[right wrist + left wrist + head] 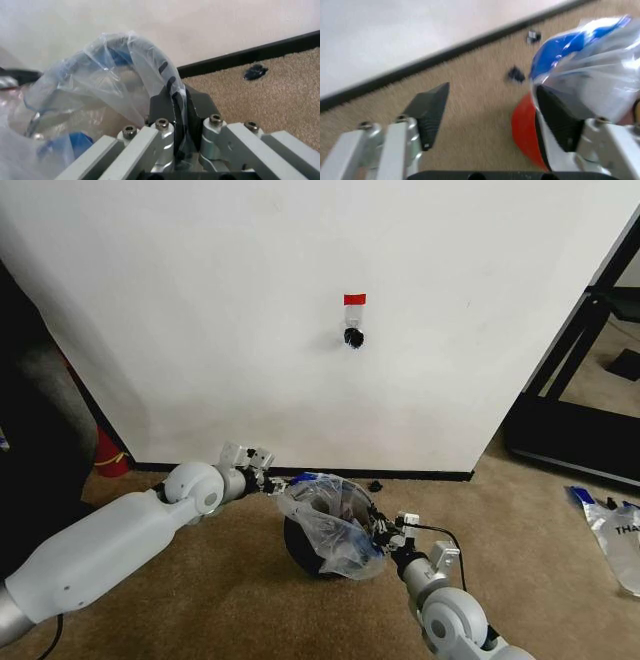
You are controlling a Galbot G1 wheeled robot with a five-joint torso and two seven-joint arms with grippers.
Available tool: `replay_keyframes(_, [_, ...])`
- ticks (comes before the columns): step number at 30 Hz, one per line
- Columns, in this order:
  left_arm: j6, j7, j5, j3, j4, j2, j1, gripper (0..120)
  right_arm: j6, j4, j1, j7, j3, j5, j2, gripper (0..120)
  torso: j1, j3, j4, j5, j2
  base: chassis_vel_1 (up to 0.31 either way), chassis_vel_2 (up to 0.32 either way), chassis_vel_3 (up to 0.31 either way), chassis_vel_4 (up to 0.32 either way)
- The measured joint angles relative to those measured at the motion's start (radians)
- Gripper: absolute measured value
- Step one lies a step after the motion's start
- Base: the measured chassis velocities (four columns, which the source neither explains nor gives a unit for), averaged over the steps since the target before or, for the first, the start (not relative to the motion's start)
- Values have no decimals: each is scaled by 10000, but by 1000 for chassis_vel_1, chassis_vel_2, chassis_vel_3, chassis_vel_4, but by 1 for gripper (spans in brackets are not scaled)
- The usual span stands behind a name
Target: Pick up the garbage bag from the wall and place it over the trash bin.
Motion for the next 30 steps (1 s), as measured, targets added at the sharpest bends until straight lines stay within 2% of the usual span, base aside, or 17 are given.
replay_keyframes(3, [-142, -85, -7, -1381, -803, 392, 689, 85, -56, -29, -31, 3, 68, 85, 9, 1, 0, -1, -1, 3, 1, 0, 0, 0, 0])
replay_keyframes(4, [-142, -85, -7, -1381, -803, 392, 689, 85, -56, -29, -31, 3, 68, 85, 9, 1, 0, -1, -1, 3, 1, 0, 0, 0, 0])
replay_keyframes(7, [-229, -64, -13, -2031, -1052, 673, 994, 97, -73, -47, -64, -6, 114, 128, 16, 1, 0, -1, 0, 2, 0, 0, 0, 0, 0])
replay_keyframes(9, [-372, -23, 47, -2403, -1402, 972, 1333, 100, -75, -48, -95, -22, 137, 154, 11, 1, 0, 0, 0, 1, 0, 0, 0, 0, 0])
replay_keyframes(11, [-542, 30, 93, -2840, -2203, 1222, 1928, 100, -79, -34, -141, -48, 192, 175, 11, 1, 0, -1, 0, 5, 1, 0, 0, 0, 0])
replay_keyframes(12, [-542, 30, 93, -2840, -2203, 1222, 1928, 100, -79, -34, -141, -48, 192, 175, 11, 1, 0, -1, 0, 5, 1, 0, 0, 0, 0])
replay_keyframes(15, [-623, 207, 141, -3058, -3434, 1413, 2626, 100, -80, -20, -216, -79, 267, 180, -6, 1, 0, -1, 1, 4, 1, 0, 0, 0, 0])
replay_keyframes(18, [-621, 364, 202, -2752, -4202, 1435, 2755, 100, -81, -4, -280, -107, 284, 173, -65, 1, -1, -1, 0, 5, 1, 0, 0, 0, 0])
replay_keyframes(19, [-581, 477, 267, -2166, -4574, 1380, 2548, 100, -81, 21, -309, -112, 287, 160, -107, 1, -1, -2, 1, 6, 1, 0, 0, 0, 0])
replay_keyframes(20, [-581, 477, 267, -2166, -4574, 1380, 2548, 100, -81, 21, -309, -112, 287, 160, -107, 1, -1, -2, 1, 6, 1, 0, 0, 0, 0])
replay_keyframes(21, [-548, 522, 350, -1670, -4650, 1328, 2279, 100, -85, 62, -326, -112, 288, 154, -130, 1, -1, -2, 0, 6, 1, 0, 0, 0, 0])
replay_keyframes(25, [-457, 808, 1024, 626, -4265, 926, 711, 100, -134, 251, -361, -85, 303, 121, -248, 1, 0, 0, -2, 3, 0, 0, 0, 0, 0])
replay_keyframes(27, [-449, 815, 1040, 751, -4225, 889, 597, 100, -141, 267, -364, -83, 303, 118, -260, 1, 0, 0, -2, 2, 0, 0, 0, 0, 0])
replay_keyframes(30, [-348, 880, 1118, 1972, -3725, 443, -603, 99, -165, 368, -420, -79, 328, 95, -336, 1, 0, 0, -3, 5, 0, 0, 0, 0, 0])
